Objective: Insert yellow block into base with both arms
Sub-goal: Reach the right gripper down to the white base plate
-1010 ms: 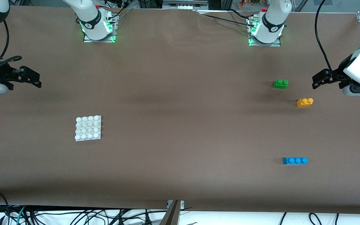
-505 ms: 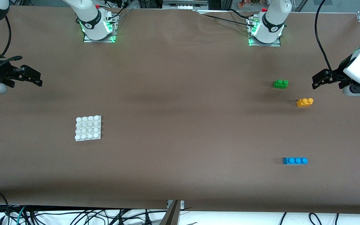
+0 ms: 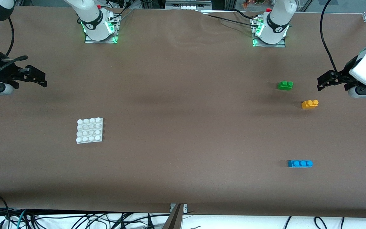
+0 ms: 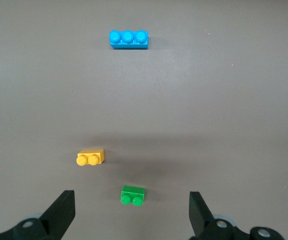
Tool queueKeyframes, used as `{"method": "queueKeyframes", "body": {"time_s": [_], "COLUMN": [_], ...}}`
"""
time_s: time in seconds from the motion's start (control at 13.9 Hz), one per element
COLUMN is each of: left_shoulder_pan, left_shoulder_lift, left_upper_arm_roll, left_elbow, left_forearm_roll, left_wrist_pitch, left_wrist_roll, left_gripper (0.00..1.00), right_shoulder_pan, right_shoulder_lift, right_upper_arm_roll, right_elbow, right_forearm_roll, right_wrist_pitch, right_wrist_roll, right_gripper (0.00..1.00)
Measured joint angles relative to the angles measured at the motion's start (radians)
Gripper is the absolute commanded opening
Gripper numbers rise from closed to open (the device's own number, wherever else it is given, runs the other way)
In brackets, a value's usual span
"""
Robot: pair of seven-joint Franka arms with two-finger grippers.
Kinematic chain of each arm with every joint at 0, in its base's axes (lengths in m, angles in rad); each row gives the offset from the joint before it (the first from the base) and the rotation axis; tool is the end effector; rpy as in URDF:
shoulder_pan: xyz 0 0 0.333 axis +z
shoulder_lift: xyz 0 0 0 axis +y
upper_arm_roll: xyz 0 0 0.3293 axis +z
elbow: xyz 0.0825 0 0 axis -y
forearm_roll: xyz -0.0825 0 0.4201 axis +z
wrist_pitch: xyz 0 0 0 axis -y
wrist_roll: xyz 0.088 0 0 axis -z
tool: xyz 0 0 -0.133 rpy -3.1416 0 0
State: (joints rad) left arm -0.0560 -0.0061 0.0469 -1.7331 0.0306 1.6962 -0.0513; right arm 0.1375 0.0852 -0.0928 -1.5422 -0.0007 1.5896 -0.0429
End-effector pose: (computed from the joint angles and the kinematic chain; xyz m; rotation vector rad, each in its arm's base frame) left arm 0.5922 -0.0016 0.5433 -3.1098 -0.0589 0.0465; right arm 0.6164 0.0296 0.5767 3.1294 0.1375 -0.0586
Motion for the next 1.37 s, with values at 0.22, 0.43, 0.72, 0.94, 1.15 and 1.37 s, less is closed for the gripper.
{"method": "queueKeyframes", "body": {"time_s": [0.22,0.43,0.72,0.94,1.15,1.37], "left_shoulder_pan": [0.0,0.0,0.0,0.0,0.0,0.0], "left_shoulder_lift": [0.0,0.0,0.0,0.0,0.0,0.0], "left_upper_arm_roll": [0.0,0.0,0.0,0.0,0.0,0.0], "left_elbow": [0.0,0.0,0.0,0.0,0.0,0.0], "left_forearm_roll": [0.0,0.0,0.0,0.0,0.0,0.0], "left_wrist_pitch": [0.0,0.0,0.0,0.0,0.0,0.0], "left_wrist_roll": [0.0,0.0,0.0,0.0,0.0,0.0], "left_gripper": [1.0,1.0,1.0,1.0,1.0,1.0], "right_shoulder_pan": [0.0,0.0,0.0,-0.002,-0.004,-0.006], "right_shoulder_lift": [0.0,0.0,0.01,0.036,0.06,0.074], "right_upper_arm_roll": [0.0,0.0,0.0,-0.003,-0.006,-0.012], "right_elbow": [0.0,0.0,-0.003,-0.029,-0.129,-0.26], "right_forearm_roll": [0.0,0.0,0.0,0.0,0.0,0.0], "right_wrist_pitch": [0.0,-0.001,-0.003,0.021,0.149,0.334], "right_wrist_roll": [0.0,-0.001,-0.002,-0.016,-0.022,-0.029], "right_gripper": [1.0,1.0,1.0,1.0,1.0,1.0]}}
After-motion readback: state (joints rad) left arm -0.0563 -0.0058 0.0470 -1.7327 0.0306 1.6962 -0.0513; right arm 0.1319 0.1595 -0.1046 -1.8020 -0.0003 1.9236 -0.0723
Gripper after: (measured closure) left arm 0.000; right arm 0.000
